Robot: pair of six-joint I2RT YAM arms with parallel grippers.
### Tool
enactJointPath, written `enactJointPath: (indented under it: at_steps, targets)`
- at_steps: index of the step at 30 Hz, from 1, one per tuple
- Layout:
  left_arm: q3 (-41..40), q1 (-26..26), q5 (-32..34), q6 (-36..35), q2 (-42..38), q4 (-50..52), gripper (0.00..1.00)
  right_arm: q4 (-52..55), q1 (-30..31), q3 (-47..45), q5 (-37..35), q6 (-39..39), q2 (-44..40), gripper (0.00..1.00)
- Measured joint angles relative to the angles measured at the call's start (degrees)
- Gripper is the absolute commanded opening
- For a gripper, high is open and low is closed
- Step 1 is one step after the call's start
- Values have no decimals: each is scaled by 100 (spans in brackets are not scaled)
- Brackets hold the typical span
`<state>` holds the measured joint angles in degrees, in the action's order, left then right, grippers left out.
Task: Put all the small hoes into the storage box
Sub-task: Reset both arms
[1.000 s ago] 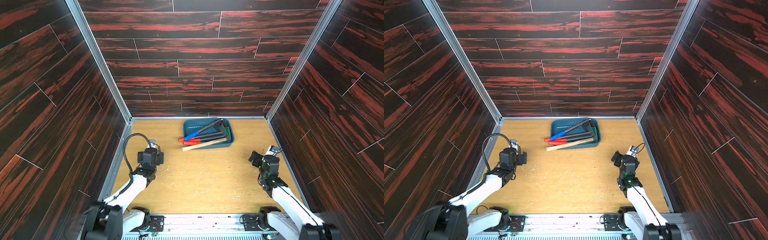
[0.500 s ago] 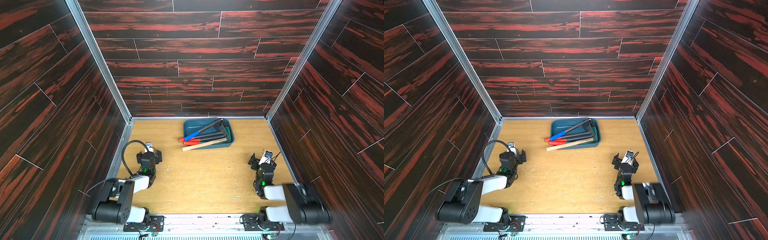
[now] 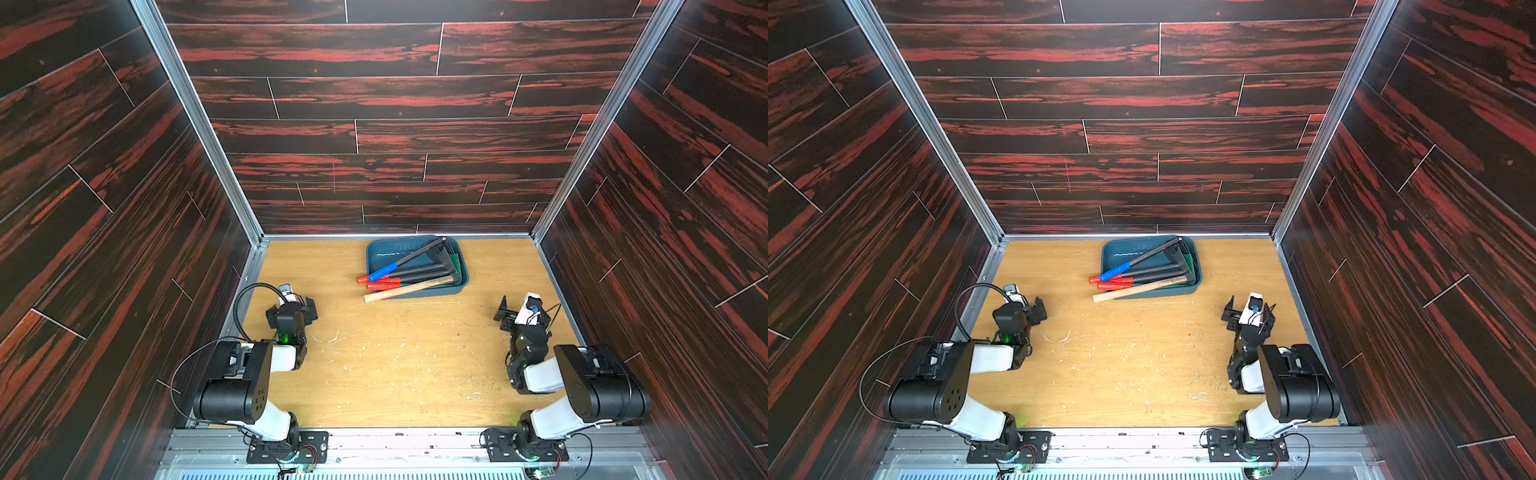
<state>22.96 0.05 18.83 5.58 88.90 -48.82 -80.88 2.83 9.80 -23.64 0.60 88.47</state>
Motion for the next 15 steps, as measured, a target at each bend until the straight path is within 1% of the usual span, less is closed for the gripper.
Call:
enactJointPath:
  at_steps: [4, 9, 15]
  targets:
    - [0, 17, -33, 48, 0, 83, 100, 173, -129, 210, 162, 55, 129, 98]
    - [0, 17, -50, 50, 0, 98, 100, 774, -267, 546, 385, 188, 151, 98]
    - [0, 17, -63, 52, 0, 103, 100, 1154, -511, 636, 664, 369, 151, 98]
